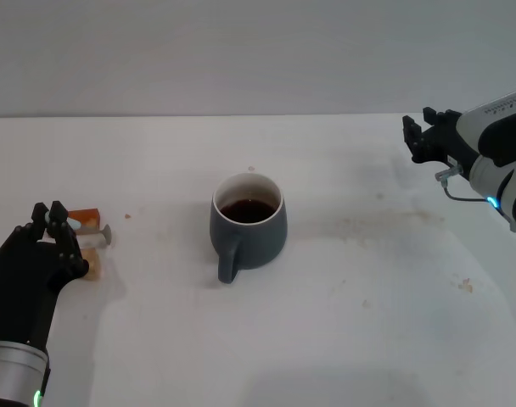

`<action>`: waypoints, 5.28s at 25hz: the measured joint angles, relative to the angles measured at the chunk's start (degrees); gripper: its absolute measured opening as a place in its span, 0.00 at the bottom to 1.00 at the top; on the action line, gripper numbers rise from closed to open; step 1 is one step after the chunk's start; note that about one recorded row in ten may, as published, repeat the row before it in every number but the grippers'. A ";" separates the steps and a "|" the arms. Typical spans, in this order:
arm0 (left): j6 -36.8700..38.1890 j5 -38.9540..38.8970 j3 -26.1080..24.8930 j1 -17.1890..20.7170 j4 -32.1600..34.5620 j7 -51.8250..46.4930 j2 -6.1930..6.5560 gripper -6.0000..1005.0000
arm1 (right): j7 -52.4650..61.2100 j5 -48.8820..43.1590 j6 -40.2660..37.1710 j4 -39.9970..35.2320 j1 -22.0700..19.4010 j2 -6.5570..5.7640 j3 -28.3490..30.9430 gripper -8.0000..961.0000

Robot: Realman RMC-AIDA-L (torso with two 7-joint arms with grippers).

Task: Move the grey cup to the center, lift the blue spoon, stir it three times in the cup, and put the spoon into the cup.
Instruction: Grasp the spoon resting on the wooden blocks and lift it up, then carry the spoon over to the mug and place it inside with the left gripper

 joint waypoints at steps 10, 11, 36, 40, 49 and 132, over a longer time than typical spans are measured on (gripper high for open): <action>-0.03 0.55 -0.31 -0.28 -0.68 -0.11 0.49 0.13 | 0.00 0.01 0.06 0.02 0.04 0.11 0.06 0.32; -0.03 0.72 -0.40 -0.32 -0.90 -0.11 0.55 0.13 | 0.00 0.02 0.09 0.01 0.06 0.11 0.06 0.32; -12.83 6.62 -4.61 0.94 -25.16 0.45 11.17 0.13 | 0.00 0.06 -0.08 -0.89 0.02 0.26 1.49 0.32; -22.35 12.07 -9.60 3.43 -32.21 0.04 11.33 0.13 | 0.00 0.03 -0.30 -1.34 0.00 0.24 1.52 0.32; -34.77 17.46 -12.46 3.84 -39.87 0.30 10.09 0.13 | 0.00 -0.09 -0.44 -2.77 0.00 0.05 2.81 0.32; -35.51 36.60 -11.39 -7.99 -16.59 -16.71 3.35 0.13 | -7.30 -0.13 0.06 -2.37 -1.57 0.42 4.82 0.32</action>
